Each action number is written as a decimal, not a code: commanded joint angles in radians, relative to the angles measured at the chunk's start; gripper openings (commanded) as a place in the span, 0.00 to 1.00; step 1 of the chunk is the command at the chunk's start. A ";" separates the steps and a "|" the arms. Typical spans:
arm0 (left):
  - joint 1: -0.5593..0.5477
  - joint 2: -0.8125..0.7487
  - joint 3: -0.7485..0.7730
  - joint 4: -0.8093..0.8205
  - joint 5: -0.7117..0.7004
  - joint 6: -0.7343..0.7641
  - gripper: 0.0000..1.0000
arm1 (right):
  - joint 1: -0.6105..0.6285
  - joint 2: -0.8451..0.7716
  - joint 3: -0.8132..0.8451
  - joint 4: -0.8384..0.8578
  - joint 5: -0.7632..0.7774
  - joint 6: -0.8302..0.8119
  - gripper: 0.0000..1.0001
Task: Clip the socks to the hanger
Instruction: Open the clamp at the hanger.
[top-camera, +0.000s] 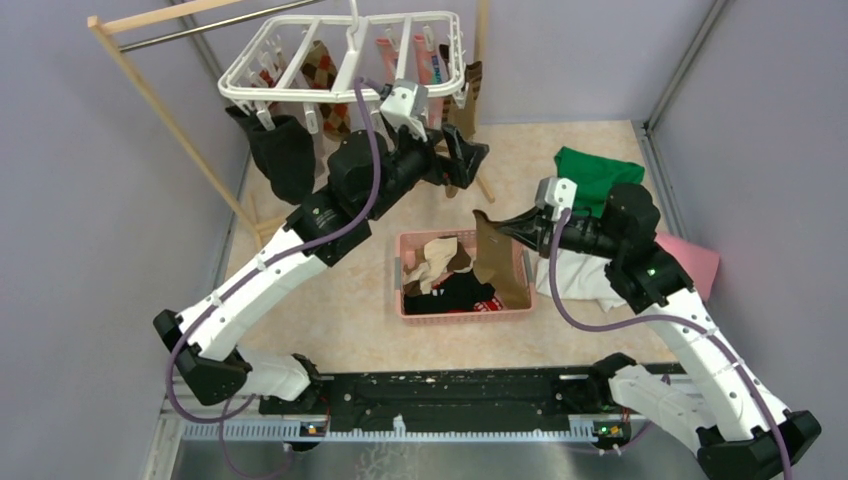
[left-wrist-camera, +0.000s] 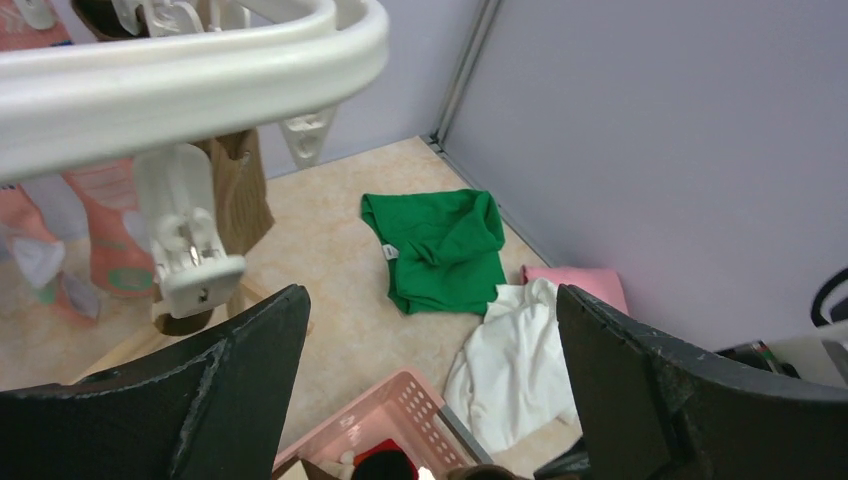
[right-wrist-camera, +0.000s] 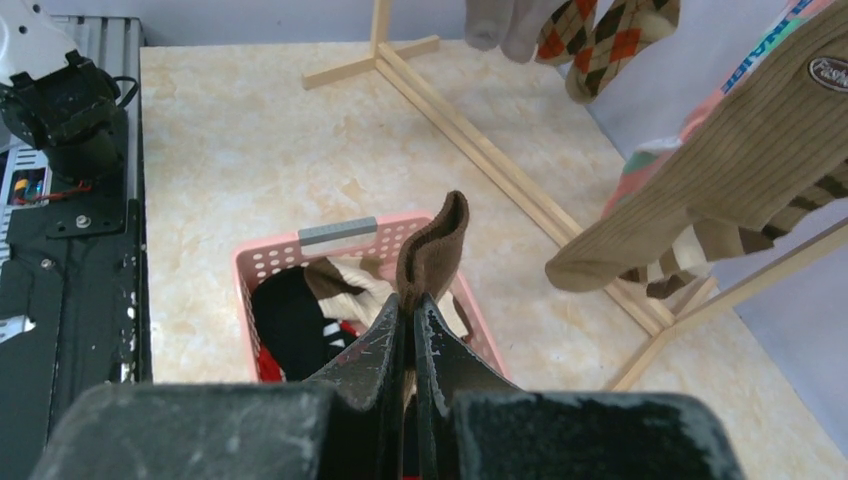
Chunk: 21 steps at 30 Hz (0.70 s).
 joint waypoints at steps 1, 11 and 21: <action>-0.024 -0.095 -0.060 0.084 0.054 -0.001 0.98 | -0.007 -0.028 -0.029 0.039 -0.005 -0.008 0.00; -0.039 -0.294 -0.256 0.177 0.213 0.150 0.98 | -0.007 -0.043 -0.078 0.160 -0.034 0.067 0.00; -0.039 -0.703 -0.911 0.516 0.612 0.558 0.99 | -0.007 0.005 -0.124 0.420 -0.204 0.191 0.00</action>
